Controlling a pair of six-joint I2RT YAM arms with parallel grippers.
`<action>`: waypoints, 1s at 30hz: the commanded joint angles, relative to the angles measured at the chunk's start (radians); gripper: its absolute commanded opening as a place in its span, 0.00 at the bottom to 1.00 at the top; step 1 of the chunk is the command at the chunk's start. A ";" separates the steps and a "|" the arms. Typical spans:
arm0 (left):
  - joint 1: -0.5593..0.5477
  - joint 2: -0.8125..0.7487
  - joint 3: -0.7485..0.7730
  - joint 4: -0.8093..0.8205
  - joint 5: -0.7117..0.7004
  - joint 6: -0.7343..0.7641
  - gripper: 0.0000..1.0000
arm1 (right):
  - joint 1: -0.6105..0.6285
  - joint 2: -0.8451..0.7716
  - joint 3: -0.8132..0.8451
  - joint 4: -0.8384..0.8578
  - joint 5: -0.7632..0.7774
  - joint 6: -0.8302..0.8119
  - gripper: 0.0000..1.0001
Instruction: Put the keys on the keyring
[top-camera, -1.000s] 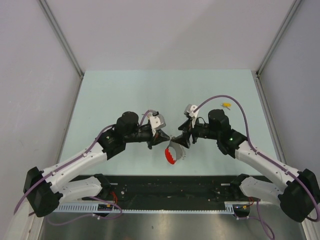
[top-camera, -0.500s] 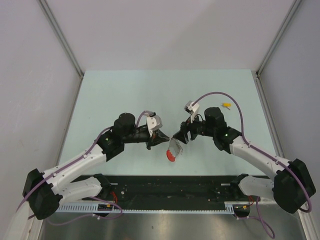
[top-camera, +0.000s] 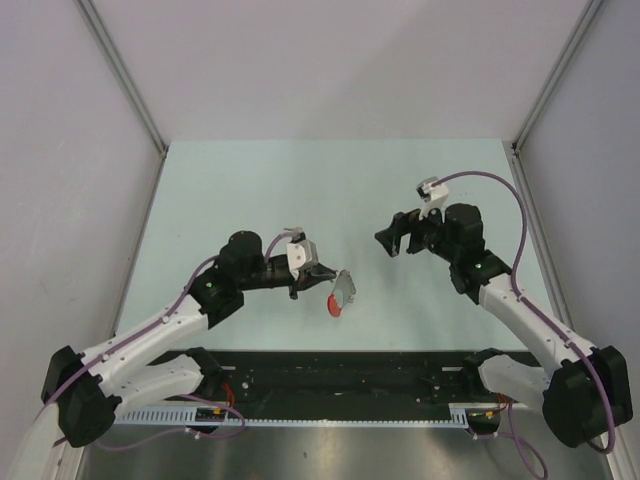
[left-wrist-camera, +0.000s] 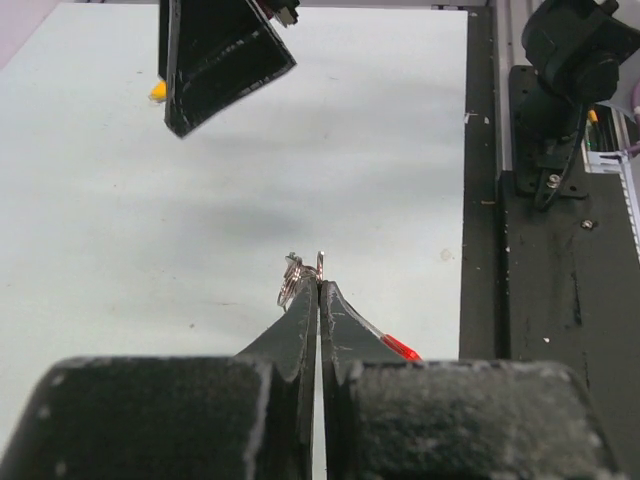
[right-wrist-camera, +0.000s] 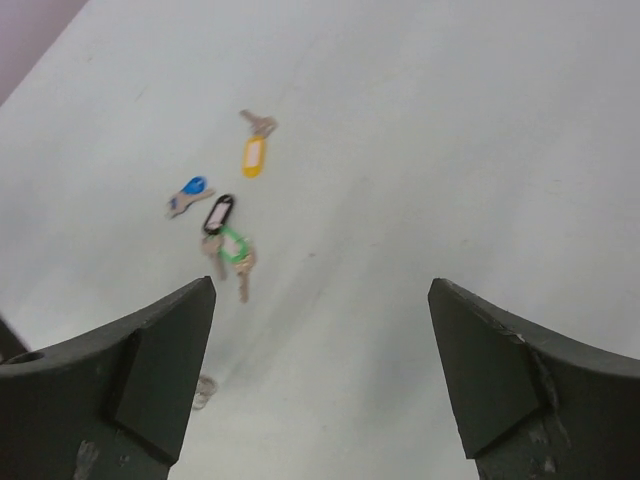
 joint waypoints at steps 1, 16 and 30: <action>0.031 0.008 0.023 0.120 0.000 -0.056 0.00 | -0.110 0.050 0.059 0.058 0.134 0.006 0.91; 0.099 0.088 0.038 0.118 -0.005 -0.228 0.01 | -0.339 0.625 0.373 0.050 0.396 -0.142 0.71; 0.111 0.109 0.059 0.071 -0.008 -0.196 0.00 | -0.307 0.948 0.589 0.027 0.616 -0.257 0.37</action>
